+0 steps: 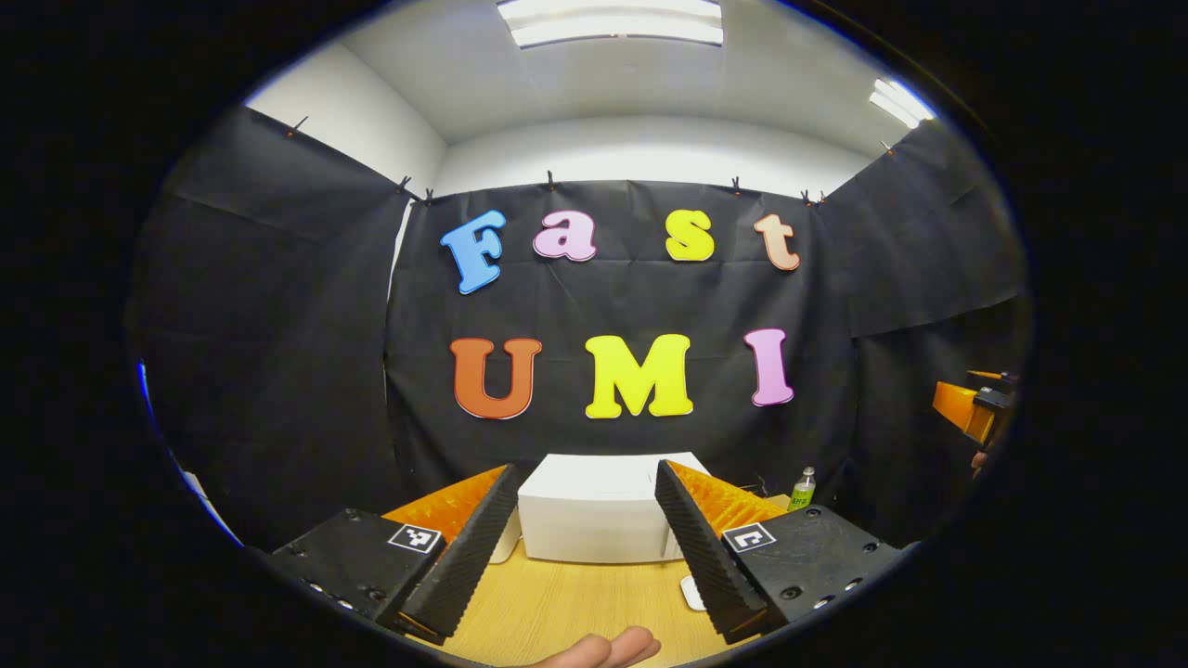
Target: Open the microwave oven with the left hand, put the food in, and close the microwave oven.
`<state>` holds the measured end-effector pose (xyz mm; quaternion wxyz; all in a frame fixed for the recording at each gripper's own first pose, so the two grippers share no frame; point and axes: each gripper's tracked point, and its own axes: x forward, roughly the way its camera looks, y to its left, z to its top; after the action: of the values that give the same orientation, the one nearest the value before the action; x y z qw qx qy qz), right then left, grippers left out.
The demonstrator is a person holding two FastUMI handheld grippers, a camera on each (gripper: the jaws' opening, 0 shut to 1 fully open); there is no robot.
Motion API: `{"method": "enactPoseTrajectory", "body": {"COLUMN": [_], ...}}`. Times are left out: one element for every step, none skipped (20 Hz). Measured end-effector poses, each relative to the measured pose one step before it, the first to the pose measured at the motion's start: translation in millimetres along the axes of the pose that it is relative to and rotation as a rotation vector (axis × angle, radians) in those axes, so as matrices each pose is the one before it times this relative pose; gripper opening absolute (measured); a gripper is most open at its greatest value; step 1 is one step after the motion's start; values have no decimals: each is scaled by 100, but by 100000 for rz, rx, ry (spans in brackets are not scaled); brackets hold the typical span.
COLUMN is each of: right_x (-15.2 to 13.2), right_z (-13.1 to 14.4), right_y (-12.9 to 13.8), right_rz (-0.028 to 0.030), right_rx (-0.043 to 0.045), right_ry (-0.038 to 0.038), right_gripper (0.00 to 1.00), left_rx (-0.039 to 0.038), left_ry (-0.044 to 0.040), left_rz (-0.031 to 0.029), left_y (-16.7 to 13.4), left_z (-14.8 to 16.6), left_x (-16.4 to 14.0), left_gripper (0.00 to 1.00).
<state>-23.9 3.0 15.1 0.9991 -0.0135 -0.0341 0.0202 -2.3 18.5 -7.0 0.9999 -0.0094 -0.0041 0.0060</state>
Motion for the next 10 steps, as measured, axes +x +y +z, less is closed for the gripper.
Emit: {"method": "enactPoseTrajectory", "body": {"right_x": [-52, 75, 107, 212, 314, 289, 291, 199, 246, 246], "right_z": [-368, -239, -248, -172, -117, -29, -124, -281, -360, -320], "right_y": [2, 92, 84, -75, -202, -160, 55, 2, 45, 1], "right_rz": [206, 528, 331, -59, -632, -578, -186, 48, 303, 290], "right_rx": [129, 576, 503, 175, -55, -438, -91, 218, 180, 489], "right_ry": [371, 359, 447, 398, -226, -533, -386, 270, 431, 450], "right_gripper": [100, 91, 92, 100, 100, 92, 92, 100, 100, 100], "left_rx": [-40, 36, -130, -231, -289, -251, -230, -698, -919, -817], "left_ry": [578, 685, 205, 149, -179, 252, 252, 515, 678, 457], "left_rz": [-548, 47, 88, -181, -508, 268, -438, -852, -1942, -2275], "left_y": [-286, -95, 42, -181, -283, -208, -317, -499, -661, -704], "left_z": [-290, -315, -303, -297, -266, -465, -529, -593, -763, -609], "left_x": [251, 437, 308, 459, 683, 721, 887, 951, 1200, 1156], "left_gripper": [95, 84, 84, 95, 95, 95, 84, 89, 95, 95]}}
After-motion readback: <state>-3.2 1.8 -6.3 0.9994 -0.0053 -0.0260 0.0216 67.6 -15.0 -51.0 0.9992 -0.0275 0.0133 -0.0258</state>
